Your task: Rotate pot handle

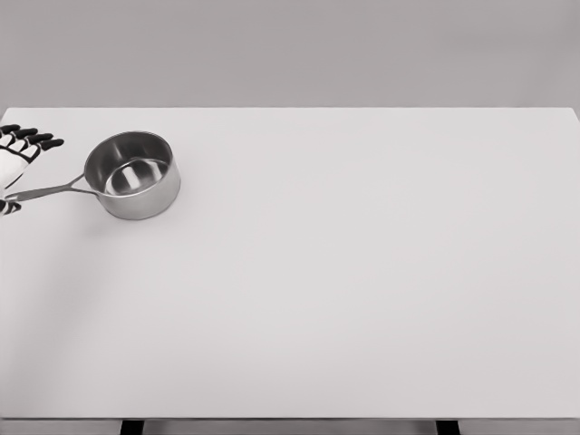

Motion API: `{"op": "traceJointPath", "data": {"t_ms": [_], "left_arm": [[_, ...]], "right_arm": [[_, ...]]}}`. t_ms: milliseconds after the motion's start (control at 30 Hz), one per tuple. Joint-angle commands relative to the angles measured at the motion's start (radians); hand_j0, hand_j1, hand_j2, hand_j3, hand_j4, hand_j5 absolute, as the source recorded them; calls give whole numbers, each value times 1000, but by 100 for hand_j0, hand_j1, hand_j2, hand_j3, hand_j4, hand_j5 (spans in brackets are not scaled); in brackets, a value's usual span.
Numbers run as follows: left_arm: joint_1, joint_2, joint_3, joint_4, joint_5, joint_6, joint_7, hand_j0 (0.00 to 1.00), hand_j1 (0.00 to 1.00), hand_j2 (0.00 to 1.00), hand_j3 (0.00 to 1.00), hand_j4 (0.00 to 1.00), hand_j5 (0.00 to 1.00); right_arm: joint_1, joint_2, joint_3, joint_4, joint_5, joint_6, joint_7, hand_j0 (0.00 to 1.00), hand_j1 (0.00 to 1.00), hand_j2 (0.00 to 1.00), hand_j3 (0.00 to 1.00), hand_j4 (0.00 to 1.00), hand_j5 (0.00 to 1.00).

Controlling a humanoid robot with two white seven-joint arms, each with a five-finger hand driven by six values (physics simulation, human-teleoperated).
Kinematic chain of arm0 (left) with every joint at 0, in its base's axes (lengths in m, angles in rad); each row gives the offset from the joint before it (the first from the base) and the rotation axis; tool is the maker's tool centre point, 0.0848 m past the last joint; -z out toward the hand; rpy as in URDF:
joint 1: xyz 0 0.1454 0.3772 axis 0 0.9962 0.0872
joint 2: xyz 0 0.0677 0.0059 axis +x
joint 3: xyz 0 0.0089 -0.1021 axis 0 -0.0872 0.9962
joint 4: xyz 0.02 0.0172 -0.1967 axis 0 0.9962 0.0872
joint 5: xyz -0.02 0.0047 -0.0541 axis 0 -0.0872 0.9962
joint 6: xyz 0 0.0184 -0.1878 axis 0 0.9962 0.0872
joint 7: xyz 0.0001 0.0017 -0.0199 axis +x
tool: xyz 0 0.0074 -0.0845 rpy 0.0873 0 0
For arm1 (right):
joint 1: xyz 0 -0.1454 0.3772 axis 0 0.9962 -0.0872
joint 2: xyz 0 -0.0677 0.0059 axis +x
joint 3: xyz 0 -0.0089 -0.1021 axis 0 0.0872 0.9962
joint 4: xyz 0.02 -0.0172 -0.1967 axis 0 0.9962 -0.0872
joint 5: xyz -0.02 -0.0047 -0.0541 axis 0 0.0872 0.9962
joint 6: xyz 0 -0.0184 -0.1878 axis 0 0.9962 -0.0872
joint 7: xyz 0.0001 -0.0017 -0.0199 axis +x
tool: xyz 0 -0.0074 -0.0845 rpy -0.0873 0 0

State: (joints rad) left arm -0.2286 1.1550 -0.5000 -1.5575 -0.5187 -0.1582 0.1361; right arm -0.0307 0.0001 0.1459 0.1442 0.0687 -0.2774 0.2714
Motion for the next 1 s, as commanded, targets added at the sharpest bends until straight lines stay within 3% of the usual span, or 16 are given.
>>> {"op": "traceJointPath", "data": {"t_ms": [0,500,967], "left_arm": [[-2,-11,1,10,0,0,0,100,100,100,100,100,100],[-60,-81,-2,131,-1,-1,0,100,100,100,100,100,100],[-104,-107,-9,172,-6,2,-7,100,100,100,100,100,100]], "right_arm": [[0,0,0,0,0,0,0,100,100,100,100,100,100],[0,0,0,0,0,0,0,100,100,100,100,100,100],[0,0,0,0,0,0,0,100,100,100,100,100,100]]}}
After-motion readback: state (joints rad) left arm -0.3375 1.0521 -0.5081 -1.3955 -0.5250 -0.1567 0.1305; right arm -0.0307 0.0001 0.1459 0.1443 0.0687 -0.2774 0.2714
